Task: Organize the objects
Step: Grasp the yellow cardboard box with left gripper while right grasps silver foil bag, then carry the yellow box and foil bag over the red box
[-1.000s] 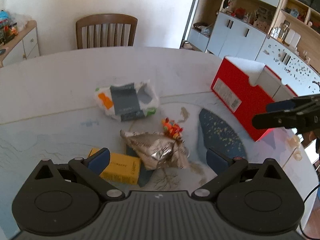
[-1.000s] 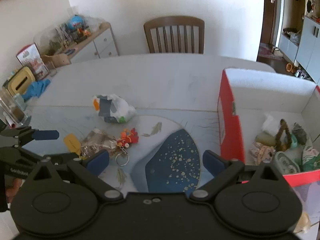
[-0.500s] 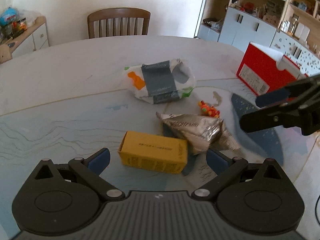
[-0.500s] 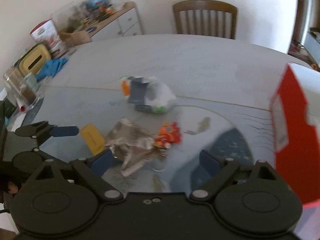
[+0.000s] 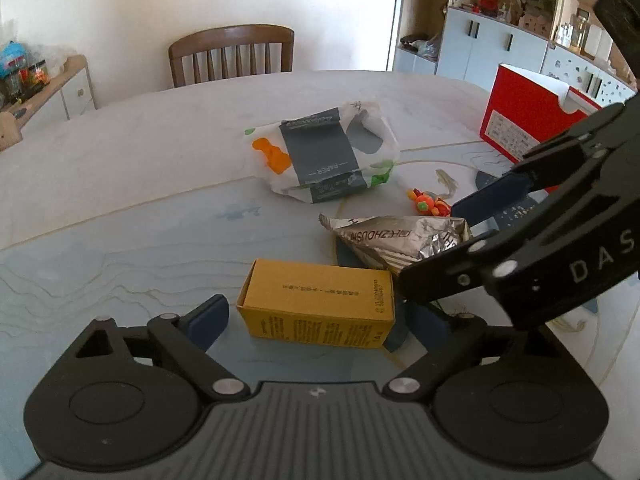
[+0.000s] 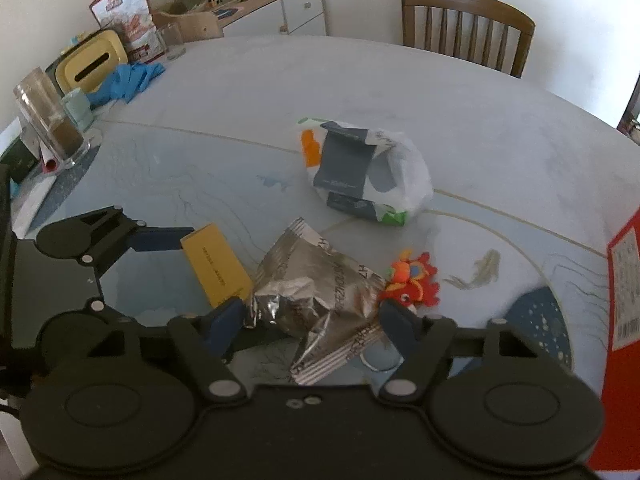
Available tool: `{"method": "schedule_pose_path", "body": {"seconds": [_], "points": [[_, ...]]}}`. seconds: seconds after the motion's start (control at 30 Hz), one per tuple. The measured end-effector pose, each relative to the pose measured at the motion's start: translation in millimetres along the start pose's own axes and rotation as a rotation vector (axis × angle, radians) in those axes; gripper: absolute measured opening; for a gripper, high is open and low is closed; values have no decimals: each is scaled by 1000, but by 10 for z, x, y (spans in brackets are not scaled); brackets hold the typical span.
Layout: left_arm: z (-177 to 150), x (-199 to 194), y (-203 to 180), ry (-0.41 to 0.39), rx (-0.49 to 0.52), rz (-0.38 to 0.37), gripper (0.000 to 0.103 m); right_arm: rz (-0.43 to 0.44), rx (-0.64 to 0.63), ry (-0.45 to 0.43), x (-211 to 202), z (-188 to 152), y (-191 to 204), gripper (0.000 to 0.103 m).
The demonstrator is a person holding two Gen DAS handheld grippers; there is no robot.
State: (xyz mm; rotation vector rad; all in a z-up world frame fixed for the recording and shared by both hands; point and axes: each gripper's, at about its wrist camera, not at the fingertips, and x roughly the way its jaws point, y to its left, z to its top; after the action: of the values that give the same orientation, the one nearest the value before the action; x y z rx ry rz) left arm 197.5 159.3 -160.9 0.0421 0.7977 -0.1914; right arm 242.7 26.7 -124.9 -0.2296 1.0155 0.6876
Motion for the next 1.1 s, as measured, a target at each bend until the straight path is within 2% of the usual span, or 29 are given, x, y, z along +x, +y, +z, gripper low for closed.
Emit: {"method": "schedule_pose_path", "body": {"seconds": [0.2, 0.43, 0.67, 0.83, 1.1], "points": [[-8, -14, -13, -10, 4, 21, 71, -2, -15, -1, 58, 32, 25, 67], [-41, -79, 95, -6, -36, 37, 70, 18, 2, -7, 40, 39, -15, 60], [-64, -196, 154, -7, -73, 52, 70, -17, -32, -34, 4, 21, 77, 45], [-20, -262, 107, -10, -89, 54, 70, -33, -7, -60, -84, 18, 54, 33], [94, -462, -40, -36, -88, 31, 70, 6, 93, -104, -365, -62, -48, 29]]}}
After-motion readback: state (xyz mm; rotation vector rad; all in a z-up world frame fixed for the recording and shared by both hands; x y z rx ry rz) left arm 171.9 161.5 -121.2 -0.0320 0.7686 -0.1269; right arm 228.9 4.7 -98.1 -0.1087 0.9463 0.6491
